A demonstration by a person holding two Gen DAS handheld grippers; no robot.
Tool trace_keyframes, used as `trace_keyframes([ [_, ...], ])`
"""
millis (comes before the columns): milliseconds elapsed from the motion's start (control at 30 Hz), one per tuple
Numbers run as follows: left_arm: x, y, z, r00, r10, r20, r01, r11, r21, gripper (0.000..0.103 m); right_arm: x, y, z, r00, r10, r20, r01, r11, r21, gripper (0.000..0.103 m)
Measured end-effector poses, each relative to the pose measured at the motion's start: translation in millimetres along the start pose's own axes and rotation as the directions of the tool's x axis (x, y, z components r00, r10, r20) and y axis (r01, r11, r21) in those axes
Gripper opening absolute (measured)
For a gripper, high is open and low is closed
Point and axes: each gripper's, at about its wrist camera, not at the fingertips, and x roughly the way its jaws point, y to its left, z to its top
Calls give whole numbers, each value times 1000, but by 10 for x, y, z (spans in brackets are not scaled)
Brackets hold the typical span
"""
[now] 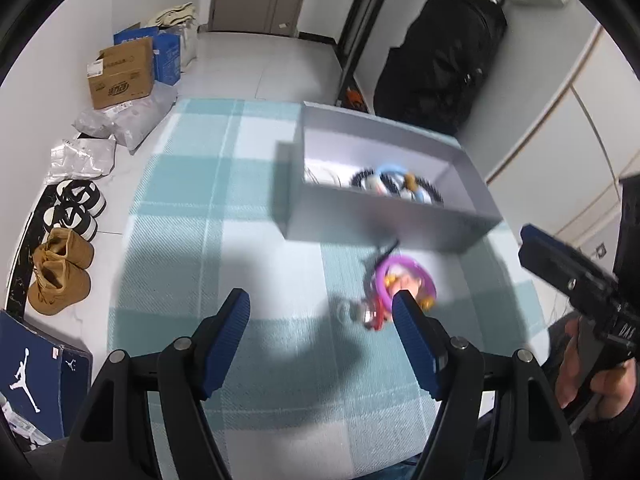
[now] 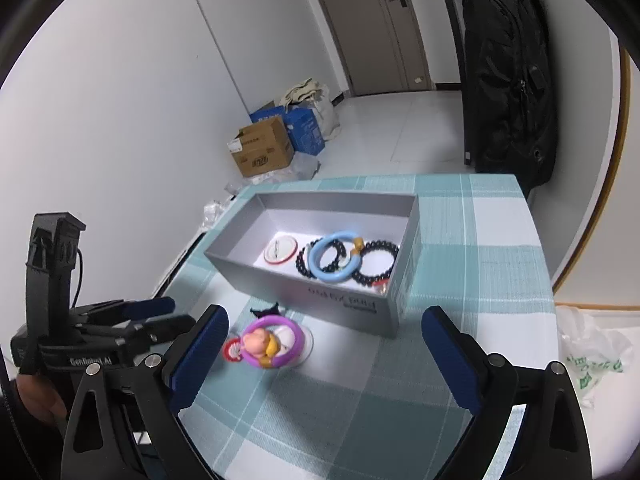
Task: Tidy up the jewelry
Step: 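Move both grippers back toward the pink-ringed doll toy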
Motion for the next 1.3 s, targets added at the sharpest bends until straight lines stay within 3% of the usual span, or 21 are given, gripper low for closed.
trace_keyframes([
  [200, 83, -68, -62, 999, -17, -49, 19, 999, 39, 69, -5, 20, -24, 1000, 3, -2, -3, 1000, 9, 99],
  [367, 202, -93, -109, 996, 42, -83, -36, 997, 65, 69, 15, 41, -39, 1000, 4, -11, -4, 1000, -4, 99],
  [567, 203, -156, -113, 997, 52, -65, -44, 992, 122, 68, 26, 3, -29, 1000, 9, -15, -9, 1000, 12, 99],
  [667, 216, -249, -118, 995, 70, -64, -58, 983, 173, 53, 38, -3, -23, 1000, 12, -14, -11, 1000, 16, 99],
  [833, 261, -289, -91, 992, 113, -64, -95, 970, 225, 45, 96, 27, -47, 999, -5, -39, 5, 1000, -3, 99],
  [967, 247, -234, -60, 990, 117, -80, -98, 973, 210, 24, 165, 4, -81, 996, 25, -84, -24, 1000, 11, 99],
  [1100, 237, -139, -45, 993, 51, -105, -36, 989, 143, 23, 186, 0, -97, 996, 14, -90, -13, 1000, 12, 99],
  [1300, 225, -144, -58, 993, 27, -118, -11, 990, 139, 23, 254, 9, -121, 993, 1, -115, 1, 1000, 14, 99],
])
